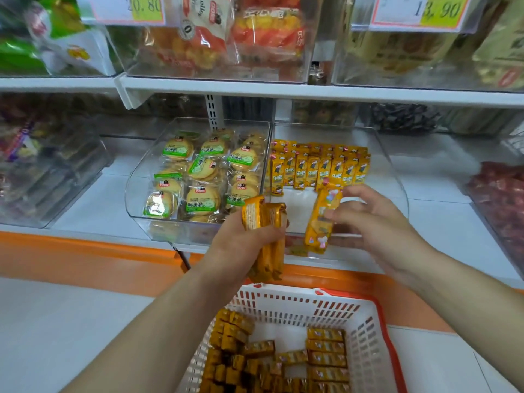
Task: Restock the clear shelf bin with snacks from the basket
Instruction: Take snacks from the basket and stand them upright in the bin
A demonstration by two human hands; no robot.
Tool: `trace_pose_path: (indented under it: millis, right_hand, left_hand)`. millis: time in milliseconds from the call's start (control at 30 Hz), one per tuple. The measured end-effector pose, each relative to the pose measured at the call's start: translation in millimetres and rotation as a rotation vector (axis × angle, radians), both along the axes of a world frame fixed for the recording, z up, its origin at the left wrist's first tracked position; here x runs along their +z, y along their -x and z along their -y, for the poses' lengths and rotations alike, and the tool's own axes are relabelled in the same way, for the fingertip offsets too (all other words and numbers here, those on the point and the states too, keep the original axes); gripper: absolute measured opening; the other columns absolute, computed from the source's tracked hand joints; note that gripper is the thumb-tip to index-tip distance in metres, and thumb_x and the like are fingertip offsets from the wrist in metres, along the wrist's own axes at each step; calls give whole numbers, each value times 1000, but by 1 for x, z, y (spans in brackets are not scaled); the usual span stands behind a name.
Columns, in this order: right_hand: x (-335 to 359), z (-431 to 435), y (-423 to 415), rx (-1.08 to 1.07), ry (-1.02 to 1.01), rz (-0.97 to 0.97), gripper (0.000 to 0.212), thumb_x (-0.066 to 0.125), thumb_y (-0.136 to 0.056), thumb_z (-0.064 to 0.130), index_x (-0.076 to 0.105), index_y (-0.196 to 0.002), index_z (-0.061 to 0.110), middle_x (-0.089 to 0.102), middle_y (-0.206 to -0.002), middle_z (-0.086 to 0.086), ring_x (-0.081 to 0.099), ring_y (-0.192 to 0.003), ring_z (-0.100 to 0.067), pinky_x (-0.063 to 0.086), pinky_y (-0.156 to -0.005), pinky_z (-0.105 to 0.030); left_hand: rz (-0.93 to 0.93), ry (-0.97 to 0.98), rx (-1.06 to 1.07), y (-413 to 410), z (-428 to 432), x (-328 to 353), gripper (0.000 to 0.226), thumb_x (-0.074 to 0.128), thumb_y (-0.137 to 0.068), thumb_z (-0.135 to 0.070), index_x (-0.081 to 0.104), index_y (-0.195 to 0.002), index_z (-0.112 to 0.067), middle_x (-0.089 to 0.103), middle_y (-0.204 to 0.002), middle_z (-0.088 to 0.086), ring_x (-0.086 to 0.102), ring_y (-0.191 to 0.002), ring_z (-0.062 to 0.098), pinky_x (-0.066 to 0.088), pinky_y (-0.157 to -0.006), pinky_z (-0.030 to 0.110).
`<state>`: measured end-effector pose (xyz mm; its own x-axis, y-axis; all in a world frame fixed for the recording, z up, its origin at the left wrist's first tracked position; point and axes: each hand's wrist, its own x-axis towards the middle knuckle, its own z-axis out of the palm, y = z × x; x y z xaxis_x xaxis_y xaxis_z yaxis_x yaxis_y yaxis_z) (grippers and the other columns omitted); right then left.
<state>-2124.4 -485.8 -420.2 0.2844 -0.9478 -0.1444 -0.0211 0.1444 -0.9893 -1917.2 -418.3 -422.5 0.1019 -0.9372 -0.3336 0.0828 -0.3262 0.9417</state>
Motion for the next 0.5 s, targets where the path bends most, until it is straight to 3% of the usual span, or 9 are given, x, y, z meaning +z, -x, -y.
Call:
trace_pose_path:
  millis: [100, 200, 267, 400, 500]
  right_hand:
    - [3, 36, -9, -87, 86, -114, 34, 79, -81, 12, 56, -104, 25, 76, -85, -4, 71, -74, -16, 54, -58, -27]
    - [-6, 80, -30, -107, 186, -262, 43, 80, -79, 3, 55, -108, 23, 68, -97, -14, 69, -81, -29, 60, -68, -41]
    - [-17, 107, -46, -127, 273, -400, 51, 82, -77, 3, 55, -117, 17, 63, -93, -9, 68, -87, -34, 59, -78, -47]
    - [-40, 149, -73, -177, 316, -572, 53, 85, -74, 9, 60, -121, 10, 60, -75, 5, 63, -81, -21, 54, -77, -38]
    - [-58, 166, -87, -188, 318, -638, 45, 86, -74, 8, 62, -112, 13, 62, -76, 4, 61, -78, -18, 45, -64, -25]
  left_hand:
    - [-27, 7, -2, -6, 1, 1, 23, 71, -93, -15, 72, -116, -19, 79, -104, 12, 76, -98, 27, 60, -81, 46]
    - [-53, 31, 41, -12, 5, 2, 21, 70, -94, -14, 70, -114, -20, 80, -97, 7, 77, -93, 23, 60, -84, 46]
    - [-53, 37, 81, -16, 7, 3, 18, 72, -92, -15, 71, -109, -21, 80, -95, 7, 77, -94, 26, 60, -90, 51]
    - [-21, 34, 121, -24, 10, 1, 16, 77, -88, -19, 71, -102, -26, 79, -97, 7, 74, -99, 31, 57, -94, 59]
    - [-4, 41, 106, -31, 11, -1, 17, 80, -86, -23, 72, -99, -32, 78, -100, 5, 74, -100, 30, 57, -94, 58]
